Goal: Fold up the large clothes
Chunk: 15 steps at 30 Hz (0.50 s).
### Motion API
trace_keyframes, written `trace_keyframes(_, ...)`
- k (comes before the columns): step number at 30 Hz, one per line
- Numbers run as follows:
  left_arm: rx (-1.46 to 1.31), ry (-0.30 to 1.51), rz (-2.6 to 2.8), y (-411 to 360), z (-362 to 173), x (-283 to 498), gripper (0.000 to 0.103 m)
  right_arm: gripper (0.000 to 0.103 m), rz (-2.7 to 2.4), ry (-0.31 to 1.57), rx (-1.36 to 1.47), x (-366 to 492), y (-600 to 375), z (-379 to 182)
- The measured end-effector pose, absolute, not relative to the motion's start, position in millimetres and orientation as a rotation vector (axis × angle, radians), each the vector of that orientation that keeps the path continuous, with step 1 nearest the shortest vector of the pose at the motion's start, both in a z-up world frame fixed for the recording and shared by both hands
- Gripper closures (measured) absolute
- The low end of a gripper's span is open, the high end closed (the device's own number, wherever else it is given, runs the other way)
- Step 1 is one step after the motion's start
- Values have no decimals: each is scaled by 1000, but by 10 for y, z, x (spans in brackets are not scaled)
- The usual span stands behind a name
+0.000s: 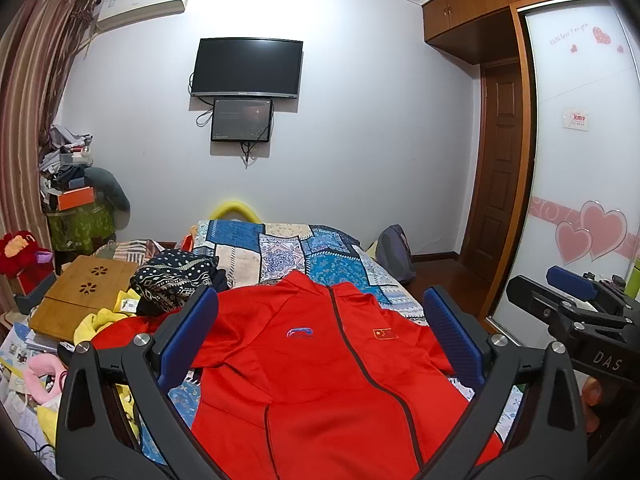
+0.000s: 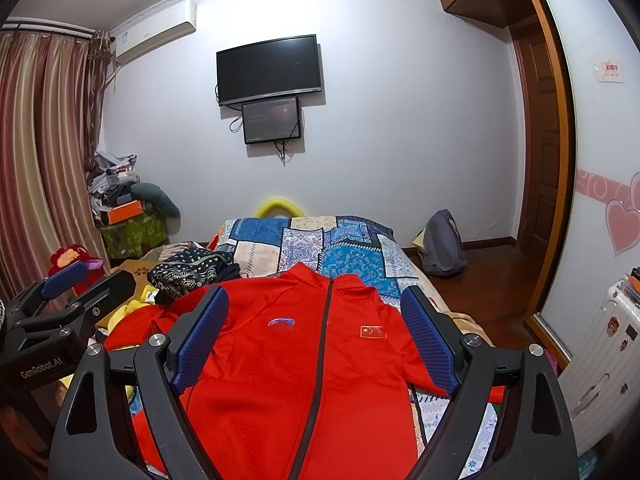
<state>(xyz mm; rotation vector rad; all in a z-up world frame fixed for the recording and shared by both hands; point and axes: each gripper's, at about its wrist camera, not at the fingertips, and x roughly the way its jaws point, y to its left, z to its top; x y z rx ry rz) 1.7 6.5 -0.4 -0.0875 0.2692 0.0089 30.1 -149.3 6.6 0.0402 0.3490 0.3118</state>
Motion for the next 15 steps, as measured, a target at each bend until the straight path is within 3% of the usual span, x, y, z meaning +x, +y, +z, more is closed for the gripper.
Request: trace_keyframes(15, -93, 276, 11, 63, -13, 29, 0, 17, 312, 359, 42, 309, -1527, 16)
